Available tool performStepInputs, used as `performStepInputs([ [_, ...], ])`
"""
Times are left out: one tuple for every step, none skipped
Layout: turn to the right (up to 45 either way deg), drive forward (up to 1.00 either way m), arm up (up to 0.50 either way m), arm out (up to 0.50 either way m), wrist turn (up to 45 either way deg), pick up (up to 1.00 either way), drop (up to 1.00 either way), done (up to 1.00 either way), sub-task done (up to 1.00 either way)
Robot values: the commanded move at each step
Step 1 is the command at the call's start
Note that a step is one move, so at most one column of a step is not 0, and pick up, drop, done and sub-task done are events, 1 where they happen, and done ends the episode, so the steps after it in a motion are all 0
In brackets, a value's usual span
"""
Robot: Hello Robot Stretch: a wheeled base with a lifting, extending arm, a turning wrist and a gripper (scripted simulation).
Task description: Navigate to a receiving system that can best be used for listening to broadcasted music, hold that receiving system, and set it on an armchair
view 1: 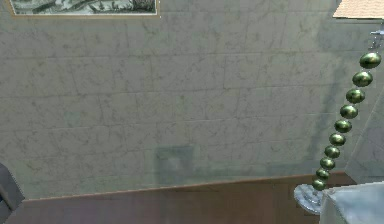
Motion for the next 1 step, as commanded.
performStepInputs([
  [0.0, 0.0, 0.0, 0.0, 21.0, 0.0, 0.0, 0.0, 0.0],
])
